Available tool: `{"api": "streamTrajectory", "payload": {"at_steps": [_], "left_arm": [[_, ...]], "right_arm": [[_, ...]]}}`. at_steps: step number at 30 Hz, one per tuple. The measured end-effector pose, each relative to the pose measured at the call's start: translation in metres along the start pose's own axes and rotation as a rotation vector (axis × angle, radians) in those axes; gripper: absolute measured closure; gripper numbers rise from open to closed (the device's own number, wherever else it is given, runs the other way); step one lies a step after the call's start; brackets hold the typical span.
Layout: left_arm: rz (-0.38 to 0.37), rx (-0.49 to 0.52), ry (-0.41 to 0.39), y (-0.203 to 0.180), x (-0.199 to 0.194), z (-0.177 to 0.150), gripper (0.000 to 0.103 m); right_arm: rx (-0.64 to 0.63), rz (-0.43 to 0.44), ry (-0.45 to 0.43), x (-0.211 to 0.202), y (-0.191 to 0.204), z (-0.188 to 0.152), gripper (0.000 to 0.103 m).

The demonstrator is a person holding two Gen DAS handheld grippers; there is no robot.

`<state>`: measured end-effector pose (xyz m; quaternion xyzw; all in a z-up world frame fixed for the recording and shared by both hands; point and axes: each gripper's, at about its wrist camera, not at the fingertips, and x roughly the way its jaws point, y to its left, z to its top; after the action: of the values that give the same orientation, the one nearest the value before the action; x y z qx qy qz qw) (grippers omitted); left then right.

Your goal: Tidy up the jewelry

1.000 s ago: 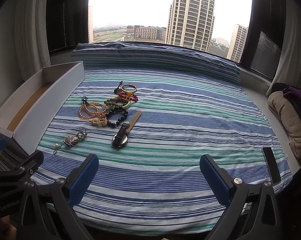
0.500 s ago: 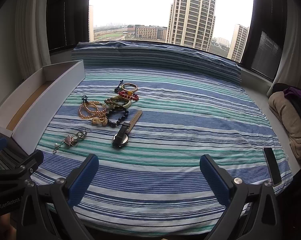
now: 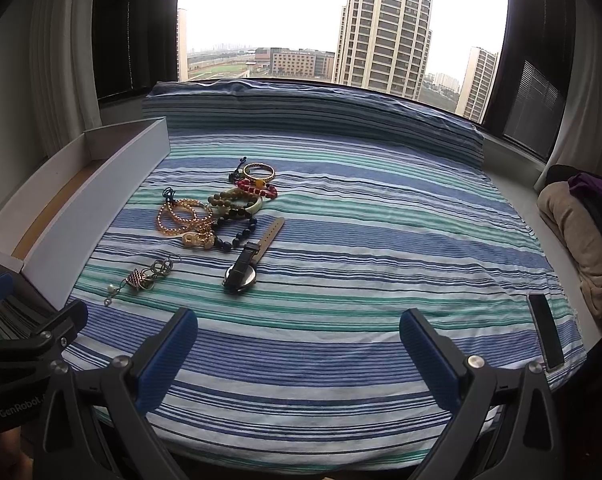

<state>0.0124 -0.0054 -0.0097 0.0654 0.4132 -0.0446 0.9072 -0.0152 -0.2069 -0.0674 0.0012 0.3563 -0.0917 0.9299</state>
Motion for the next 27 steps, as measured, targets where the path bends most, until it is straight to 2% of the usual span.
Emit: {"api": "streamTrajectory", "payload": {"at_steps": [27], "left_arm": [[0.002,0.034,0.008,-0.0023,0.0009,-0.0007,0.0]], "right_arm": [[0.0,-0.001,0.013,0.004,-0.0014,0.0018,0.0]]}}
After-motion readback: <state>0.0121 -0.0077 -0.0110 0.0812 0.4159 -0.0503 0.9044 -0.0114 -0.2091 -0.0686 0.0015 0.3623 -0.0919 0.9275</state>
